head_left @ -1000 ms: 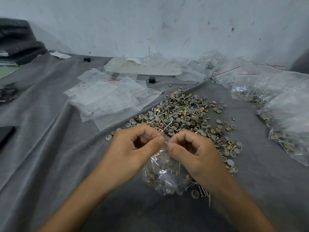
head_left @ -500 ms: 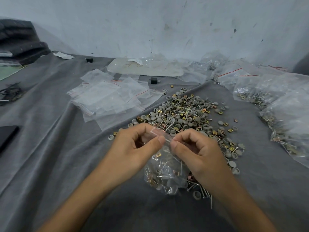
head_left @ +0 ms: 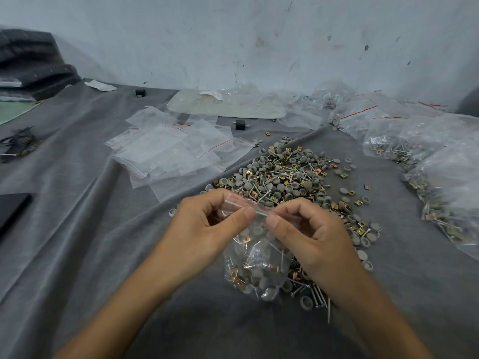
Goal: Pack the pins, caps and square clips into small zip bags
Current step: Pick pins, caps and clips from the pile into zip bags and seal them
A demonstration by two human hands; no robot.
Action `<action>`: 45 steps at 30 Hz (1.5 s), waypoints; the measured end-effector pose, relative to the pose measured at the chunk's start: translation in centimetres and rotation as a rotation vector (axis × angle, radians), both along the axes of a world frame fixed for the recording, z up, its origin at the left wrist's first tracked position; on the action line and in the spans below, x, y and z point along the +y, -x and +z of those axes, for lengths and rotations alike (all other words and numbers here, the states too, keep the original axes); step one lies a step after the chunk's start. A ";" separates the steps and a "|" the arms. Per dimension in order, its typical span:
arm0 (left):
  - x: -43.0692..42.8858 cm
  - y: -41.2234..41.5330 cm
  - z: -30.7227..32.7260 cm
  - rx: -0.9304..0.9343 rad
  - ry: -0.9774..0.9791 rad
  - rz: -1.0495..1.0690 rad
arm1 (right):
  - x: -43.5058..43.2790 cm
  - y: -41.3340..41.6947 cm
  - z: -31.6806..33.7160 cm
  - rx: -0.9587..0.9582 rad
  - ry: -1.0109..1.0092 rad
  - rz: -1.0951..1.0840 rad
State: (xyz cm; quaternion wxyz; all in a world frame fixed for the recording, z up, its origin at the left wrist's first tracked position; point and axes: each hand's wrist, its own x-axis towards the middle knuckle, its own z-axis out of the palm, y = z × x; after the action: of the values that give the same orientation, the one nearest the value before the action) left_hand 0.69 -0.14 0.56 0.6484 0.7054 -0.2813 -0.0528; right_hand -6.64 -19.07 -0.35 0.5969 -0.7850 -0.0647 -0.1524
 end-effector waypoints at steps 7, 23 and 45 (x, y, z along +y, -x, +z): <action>0.6 -0.4 -0.1 -0.025 0.023 0.077 | -0.2 -0.2 0.1 -0.062 -0.083 -0.075; 0.5 0.2 0.2 -0.010 -0.045 -0.022 | 0.5 0.0 -0.3 -0.066 0.004 0.003; 1.3 -1.1 -0.1 -0.080 -0.124 0.137 | 0.1 0.0 0.5 -0.067 -0.014 0.031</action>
State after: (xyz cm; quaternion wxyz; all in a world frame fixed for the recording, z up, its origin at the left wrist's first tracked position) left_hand 1.82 1.13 0.43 0.5937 0.7635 -0.2541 0.0026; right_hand -6.68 -18.99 0.12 0.6022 -0.7742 -0.0957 -0.1699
